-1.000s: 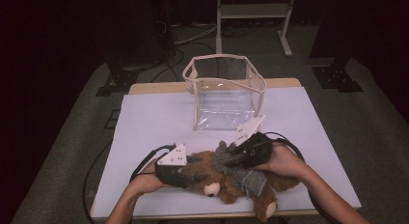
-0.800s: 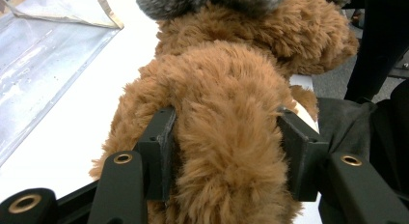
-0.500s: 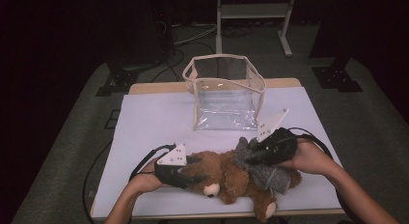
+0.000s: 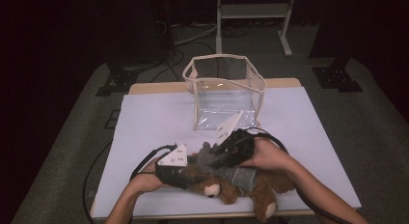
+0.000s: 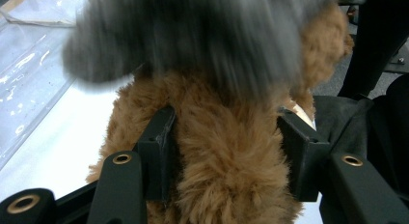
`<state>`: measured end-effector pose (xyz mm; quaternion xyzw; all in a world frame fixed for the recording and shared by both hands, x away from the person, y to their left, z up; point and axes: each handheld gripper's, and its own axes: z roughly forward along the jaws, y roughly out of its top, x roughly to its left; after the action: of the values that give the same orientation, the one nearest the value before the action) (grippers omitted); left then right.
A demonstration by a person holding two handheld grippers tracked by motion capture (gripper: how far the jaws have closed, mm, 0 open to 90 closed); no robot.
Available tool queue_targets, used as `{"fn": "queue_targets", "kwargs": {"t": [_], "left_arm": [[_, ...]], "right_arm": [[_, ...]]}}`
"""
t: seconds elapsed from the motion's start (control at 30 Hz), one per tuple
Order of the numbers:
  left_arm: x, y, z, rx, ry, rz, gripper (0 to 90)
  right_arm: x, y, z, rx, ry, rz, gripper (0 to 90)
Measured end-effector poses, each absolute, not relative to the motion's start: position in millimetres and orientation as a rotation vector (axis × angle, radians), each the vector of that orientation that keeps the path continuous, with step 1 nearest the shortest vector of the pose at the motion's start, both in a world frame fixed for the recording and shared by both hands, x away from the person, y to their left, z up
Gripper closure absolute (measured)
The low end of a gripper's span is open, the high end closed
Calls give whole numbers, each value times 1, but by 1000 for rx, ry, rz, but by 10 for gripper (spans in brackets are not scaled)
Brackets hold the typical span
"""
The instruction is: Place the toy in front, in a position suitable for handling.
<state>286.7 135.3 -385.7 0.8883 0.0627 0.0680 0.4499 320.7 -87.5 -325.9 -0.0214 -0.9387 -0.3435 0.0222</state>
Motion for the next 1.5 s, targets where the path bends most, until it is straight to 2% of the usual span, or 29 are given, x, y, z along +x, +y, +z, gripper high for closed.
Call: {"fn": "queue_targets", "kwargs": {"t": [0.1, 0.33, 0.53, 0.63, 0.8, 0.93, 1.07, 1.23, 1.3, 1.33, 1.43, 1.5], "left_arm": [[286, 138, -388, 2189, 171, 168, 453], [286, 138, -388, 2192, 167, 165, 454], [286, 140, -389, 2192, 168, 158, 455], [287, 138, -387, 2190, 182, 147, 443], [291, 128, -371, 2228, 179, 159, 277], [294, 116, -368, 2269, 161, 146, 209], [294, 113, -375, 2296, 156, 109, 337], [290, 121, -379, 2269, 156, 85, 353], [290, 120, -378, 2269, 160, 87, 296], [291, 119, -378, 2271, 162, 91, 296], [296, 111, -372, 2295, 188, 99, 160], [297, 106, -373, 2322, 188, 95, 110]], "right_arm": [[319, -68, -336, -55, -2873, -1098, 700], [320, -87, -335, -88, -2917, -1070, 700], [325, -158, -332, -312, -2910, -1171, 700], [324, -182, -343, -390, -2901, -1173, 701], [308, -185, -353, -395, -2904, -1216, 702], [300, -181, -354, -350, -2909, -1220, 702], [300, -192, -347, -356, -2906, -1247, 700], [315, -205, -346, -459, -2876, -1283, 700], [312, -197, -353, -437, -2874, -1254, 701], [312, -197, -353, -437, -2874, -1254, 701], [303, -190, -357, -404, -2897, -1221, 702], [298, -190, -356, -390, -2909, -1214, 702]]}}
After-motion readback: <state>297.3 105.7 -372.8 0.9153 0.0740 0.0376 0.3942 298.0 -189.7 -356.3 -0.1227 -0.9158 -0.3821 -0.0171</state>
